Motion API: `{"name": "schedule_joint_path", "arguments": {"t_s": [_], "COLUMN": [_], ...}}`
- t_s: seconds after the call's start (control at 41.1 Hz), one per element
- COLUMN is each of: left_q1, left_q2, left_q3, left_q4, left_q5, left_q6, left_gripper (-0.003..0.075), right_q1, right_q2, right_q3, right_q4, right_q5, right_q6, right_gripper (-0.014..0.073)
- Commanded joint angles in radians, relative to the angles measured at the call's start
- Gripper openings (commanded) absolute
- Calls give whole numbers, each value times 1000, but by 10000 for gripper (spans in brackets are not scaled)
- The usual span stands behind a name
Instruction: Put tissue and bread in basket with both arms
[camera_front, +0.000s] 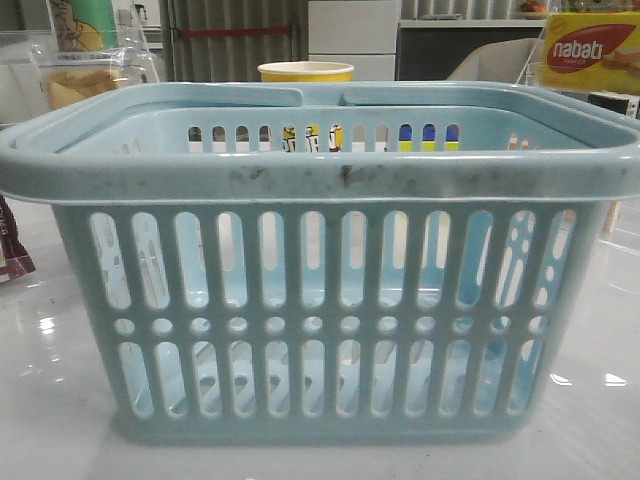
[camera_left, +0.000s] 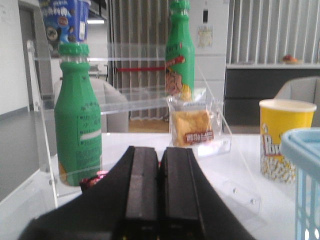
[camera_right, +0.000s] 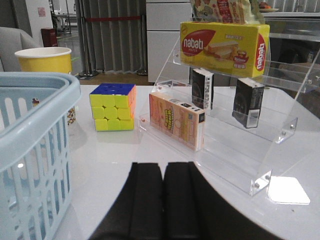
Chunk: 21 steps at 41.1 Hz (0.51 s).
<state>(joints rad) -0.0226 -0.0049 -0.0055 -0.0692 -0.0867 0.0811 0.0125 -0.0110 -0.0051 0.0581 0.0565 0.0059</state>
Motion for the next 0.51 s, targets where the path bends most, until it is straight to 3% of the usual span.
{"name": "schedule_joint_path", "arguments": {"t_s": [0.0,0.219,0.487], "left_q1": [-4,-4,-4], "left_q2": [-16,16,213], "left_q3": [-82,-371,-692], "left_q4": [-21,-21,-21], "left_q5": [-79,145,408], "left_q6": [-12,-12,-12], "left_gripper": [93,93,93], "right_q1": [-6,-6,-6], "right_q2": [-19,4,196], "right_q3": [-121,-383,-685], "right_q4": [1,-18,-51], "right_q5": [-51,98,362], "right_q6": [-6,-6,-6], "right_gripper": [58,58,58]}}
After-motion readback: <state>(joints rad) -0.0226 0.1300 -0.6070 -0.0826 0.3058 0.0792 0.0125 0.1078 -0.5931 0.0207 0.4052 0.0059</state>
